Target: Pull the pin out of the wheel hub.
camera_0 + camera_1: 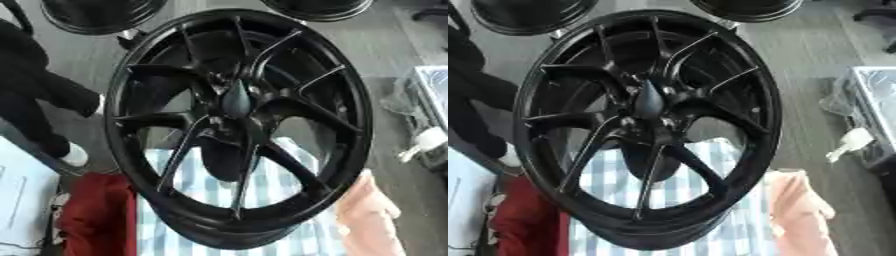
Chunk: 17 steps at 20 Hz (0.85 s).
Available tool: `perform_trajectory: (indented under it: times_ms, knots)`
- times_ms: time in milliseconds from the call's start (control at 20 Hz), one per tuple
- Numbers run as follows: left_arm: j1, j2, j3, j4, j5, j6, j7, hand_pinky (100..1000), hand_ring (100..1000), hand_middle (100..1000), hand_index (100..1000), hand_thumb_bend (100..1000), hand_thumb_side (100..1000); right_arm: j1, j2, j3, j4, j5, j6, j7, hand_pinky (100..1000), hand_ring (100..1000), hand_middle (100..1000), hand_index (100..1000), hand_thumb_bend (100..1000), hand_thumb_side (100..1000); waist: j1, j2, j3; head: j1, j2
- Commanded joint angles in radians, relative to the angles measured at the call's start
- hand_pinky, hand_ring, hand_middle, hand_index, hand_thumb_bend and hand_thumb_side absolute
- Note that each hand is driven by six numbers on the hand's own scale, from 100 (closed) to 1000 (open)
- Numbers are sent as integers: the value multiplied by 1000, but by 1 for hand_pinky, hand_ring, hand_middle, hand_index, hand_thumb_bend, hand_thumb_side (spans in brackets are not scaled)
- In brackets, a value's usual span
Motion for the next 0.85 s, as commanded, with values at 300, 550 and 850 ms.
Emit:
perform_trajectory:
  times_ms: [300,550,850]
  knots:
    - [-4,24,11,-17,-3,-1,2,735,796,704,750,244,607,-39,12,5,-66,-148,41,-170,810,797,742,807,269,196,0,-15,3,-4,-13]
    - [-11,19,7,-18,-2,-1,-1,735,795,704,750,245,605,-91,92,75,-109,-480,95,-239,800,781,720,793,100,331,5,-15,12,-15,-17]
    - [-22,16,2,-19,-1,-1,-6,736,795,704,750,245,603,-155,198,129,-138,-704,161,-276,792,759,694,777,100,300,13,-17,20,-25,-19]
